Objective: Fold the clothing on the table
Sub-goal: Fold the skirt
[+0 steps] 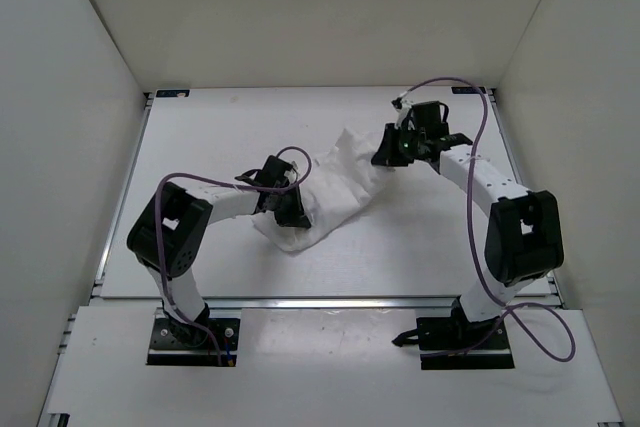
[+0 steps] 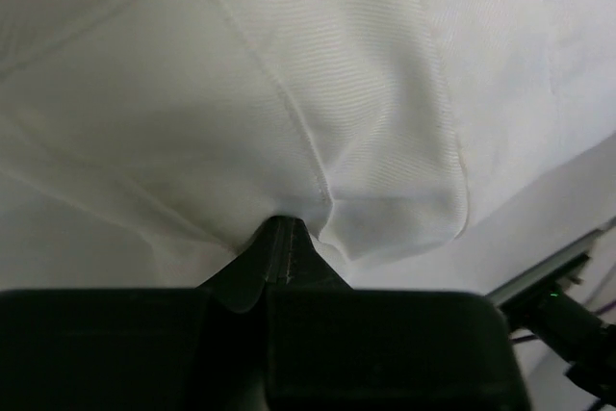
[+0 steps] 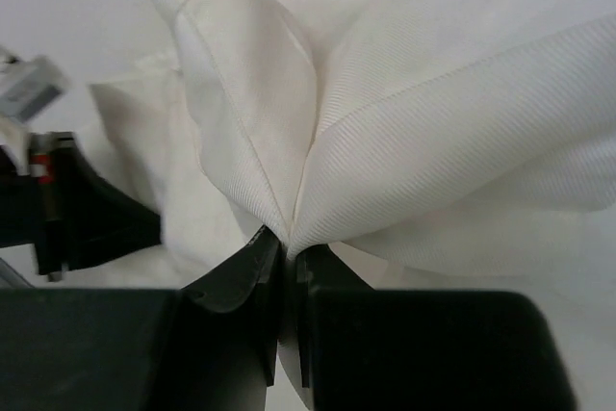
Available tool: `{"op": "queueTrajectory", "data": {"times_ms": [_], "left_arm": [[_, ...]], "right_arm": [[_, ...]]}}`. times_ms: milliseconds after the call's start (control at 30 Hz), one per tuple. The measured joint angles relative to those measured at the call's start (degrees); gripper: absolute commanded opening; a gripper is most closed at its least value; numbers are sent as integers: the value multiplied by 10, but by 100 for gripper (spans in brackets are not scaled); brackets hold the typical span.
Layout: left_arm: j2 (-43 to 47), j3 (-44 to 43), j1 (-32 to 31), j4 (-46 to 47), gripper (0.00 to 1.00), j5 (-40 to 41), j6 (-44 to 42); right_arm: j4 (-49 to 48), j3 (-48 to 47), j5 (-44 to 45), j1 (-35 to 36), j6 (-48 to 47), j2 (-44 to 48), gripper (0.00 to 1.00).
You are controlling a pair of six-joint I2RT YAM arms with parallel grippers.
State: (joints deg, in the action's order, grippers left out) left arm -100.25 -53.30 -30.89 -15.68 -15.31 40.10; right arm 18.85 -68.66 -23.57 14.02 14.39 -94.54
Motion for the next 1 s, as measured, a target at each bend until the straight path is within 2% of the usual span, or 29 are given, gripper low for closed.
{"op": "queueTrajectory", "data": {"times_ms": [233,467,500,533,600,633,767,933,1000], "left_arm": [[-48,-16,-2,71,0,-57,79],[-90,-34,11,123,0,-106,129],[-94,-34,13,130,0,-111,134],[-96,-34,16,135,0,-116,139],[-100,-34,18,142,0,-123,145],[-101,-33,20,145,0,-126,146],[-97,-11,30,174,0,-140,155],[-70,26,57,183,0,-150,157],[-50,40,69,176,0,-150,153]], "right_arm": [[-7,-38,-6,100,4,20,0],[-17,3,-30,195,28,18,1],[-13,7,-31,207,32,15,13],[-10,7,-31,217,36,10,34],[-3,6,-29,232,43,0,51],[7,3,-28,238,42,-6,56],[66,-34,-24,239,38,-13,68],[85,-119,-35,172,49,18,71],[65,-140,-44,132,60,51,67]]}}
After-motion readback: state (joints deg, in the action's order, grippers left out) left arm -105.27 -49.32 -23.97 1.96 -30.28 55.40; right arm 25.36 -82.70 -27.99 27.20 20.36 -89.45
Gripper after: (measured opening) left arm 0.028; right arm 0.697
